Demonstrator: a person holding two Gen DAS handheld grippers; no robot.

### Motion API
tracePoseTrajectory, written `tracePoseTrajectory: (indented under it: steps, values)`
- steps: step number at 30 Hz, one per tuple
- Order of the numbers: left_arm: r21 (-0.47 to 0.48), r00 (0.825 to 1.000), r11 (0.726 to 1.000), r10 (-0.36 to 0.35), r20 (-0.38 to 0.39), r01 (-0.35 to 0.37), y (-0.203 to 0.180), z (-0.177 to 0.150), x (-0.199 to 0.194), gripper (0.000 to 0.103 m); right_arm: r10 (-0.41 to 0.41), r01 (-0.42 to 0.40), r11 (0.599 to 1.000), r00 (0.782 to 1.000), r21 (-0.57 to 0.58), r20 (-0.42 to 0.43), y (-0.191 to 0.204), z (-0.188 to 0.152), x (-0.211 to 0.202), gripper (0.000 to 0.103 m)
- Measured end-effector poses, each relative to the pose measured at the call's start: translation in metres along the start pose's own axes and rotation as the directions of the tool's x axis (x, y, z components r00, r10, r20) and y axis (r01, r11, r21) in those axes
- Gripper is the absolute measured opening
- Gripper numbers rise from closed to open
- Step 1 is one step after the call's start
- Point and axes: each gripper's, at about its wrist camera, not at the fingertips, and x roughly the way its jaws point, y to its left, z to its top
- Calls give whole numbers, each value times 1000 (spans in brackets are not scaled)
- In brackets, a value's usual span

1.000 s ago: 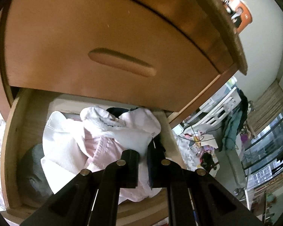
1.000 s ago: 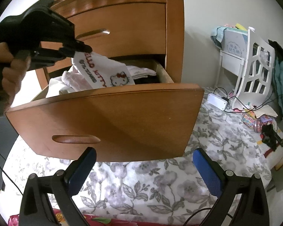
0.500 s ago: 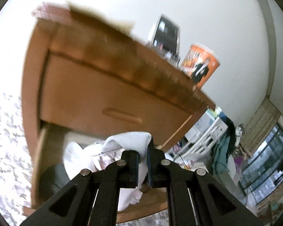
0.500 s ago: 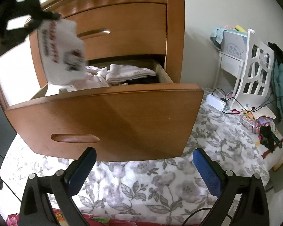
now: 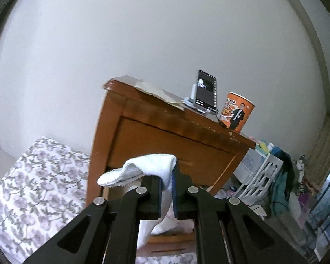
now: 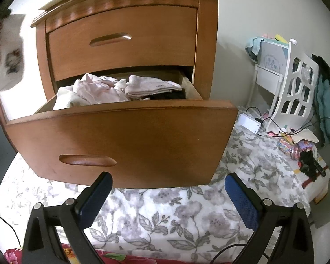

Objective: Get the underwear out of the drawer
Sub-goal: 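Lift the sock out of the drawer with the left gripper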

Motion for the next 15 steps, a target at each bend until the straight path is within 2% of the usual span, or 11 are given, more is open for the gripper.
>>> tracePoseTrajectory:
  steps: [5,15]
  values:
    - [-12,1000,1000,9,-23,-9,8,-13,-17,7,-10,10,1000,1000,-8,9,2,-1,-3,103]
    - [-14,992,999,43,-116,-45,16,-38,-29,7,-32,32,999,999,2,32,1,-2,-9,103]
